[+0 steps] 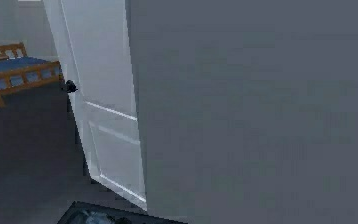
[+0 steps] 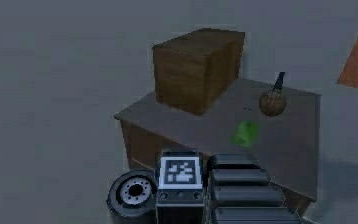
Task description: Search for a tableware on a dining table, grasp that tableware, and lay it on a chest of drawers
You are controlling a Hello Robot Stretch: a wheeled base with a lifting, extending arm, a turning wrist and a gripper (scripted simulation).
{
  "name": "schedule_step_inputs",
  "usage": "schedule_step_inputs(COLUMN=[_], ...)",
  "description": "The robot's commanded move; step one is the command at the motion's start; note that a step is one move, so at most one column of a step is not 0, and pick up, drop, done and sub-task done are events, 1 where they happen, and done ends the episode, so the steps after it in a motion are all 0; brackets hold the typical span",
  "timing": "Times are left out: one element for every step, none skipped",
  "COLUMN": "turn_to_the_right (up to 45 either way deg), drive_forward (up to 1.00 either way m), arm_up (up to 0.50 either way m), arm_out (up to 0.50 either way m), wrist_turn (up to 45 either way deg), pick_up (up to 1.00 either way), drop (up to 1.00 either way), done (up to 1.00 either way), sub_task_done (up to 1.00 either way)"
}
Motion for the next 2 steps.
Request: schedule_step_inputs(turn_to_the_right=[45.0,45.0], drive_forward=[0.00,0.00], arm_up=[0.00,0.00], arm_out=[0.00,0.00], wrist_turn=[0.0,0.0], pick_up=[0.00,0.00], drop=[0.00,0.00], done=[0.00,0.00], sub_task_done=[0.00,0.00])
